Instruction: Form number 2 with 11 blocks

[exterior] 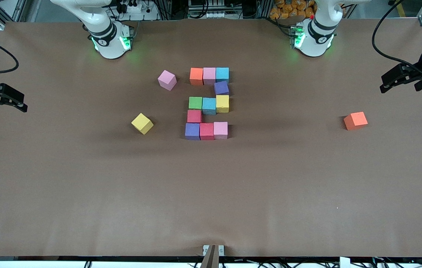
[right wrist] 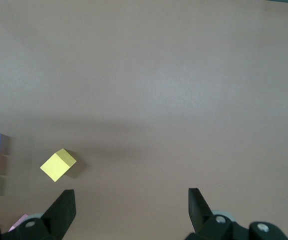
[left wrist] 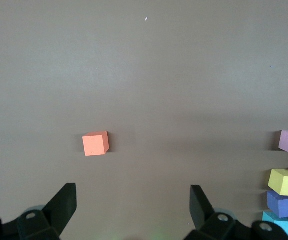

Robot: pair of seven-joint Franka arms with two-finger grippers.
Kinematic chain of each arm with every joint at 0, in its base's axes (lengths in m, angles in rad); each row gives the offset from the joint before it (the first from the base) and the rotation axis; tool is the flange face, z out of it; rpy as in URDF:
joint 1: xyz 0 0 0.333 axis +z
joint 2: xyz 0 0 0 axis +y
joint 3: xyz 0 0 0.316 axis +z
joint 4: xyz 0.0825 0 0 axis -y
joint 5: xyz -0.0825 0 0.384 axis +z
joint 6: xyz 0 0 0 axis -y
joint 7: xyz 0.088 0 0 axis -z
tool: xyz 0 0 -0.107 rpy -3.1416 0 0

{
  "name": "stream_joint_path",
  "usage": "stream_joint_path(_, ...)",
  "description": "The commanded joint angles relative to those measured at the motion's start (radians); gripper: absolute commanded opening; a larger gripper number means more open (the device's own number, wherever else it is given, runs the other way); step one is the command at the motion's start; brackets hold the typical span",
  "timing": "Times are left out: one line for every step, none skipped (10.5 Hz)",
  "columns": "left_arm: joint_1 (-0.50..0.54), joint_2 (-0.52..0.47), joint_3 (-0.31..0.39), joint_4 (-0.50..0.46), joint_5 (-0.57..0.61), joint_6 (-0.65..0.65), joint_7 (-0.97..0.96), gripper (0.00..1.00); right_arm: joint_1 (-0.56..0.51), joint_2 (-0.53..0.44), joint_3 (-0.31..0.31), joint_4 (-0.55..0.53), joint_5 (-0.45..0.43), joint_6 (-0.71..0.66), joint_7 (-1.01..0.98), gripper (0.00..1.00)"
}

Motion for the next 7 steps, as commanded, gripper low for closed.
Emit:
stream_joint_path(-0.006, -0.014, 0.008, -0.005, -0.004, 0.012, 0.003, 1.00, -0.023, 0.008, 0.028, 0.061, 0.000, -0.022, 0.006, 1.00)
stream_joint_path(-0.006, -0.011, 0.008, 0.009, -0.004, 0.012, 0.009, 1.00, -0.023, 0.008, 0.028, 0.062, 0.001, -0.033, 0.008, 1.00)
stream_joint_path(-0.004, -0.007, 0.008, 0.020, -0.004, 0.012, 0.014, 1.00, -0.023, 0.008, 0.028, 0.063, 0.001, -0.051, 0.009, 1.00)
stream_joint_path(-0.003, -0.006, 0.011, 0.020, -0.005, 0.012, 0.015, 1.00, -0.023, 0.008, 0.028, 0.065, 0.001, -0.051, 0.008, 1.00)
stream_joint_path(-0.001, -0.006, 0.016, 0.023, -0.005, 0.012, 0.018, 1.00, -0.026, 0.008, 0.026, 0.065, 0.001, -0.051, 0.005, 1.00)
stream_joint_path(-0.001, -0.005, 0.017, 0.023, -0.018, 0.012, 0.017, 1.00, -0.030, 0.008, 0.023, 0.066, 0.003, -0.053, 0.003, 1.00)
stream_joint_path(-0.004, -0.003, 0.016, 0.022, -0.016, 0.012, 0.005, 1.00, -0.032, 0.008, 0.023, 0.068, 0.004, -0.051, 0.005, 1.00)
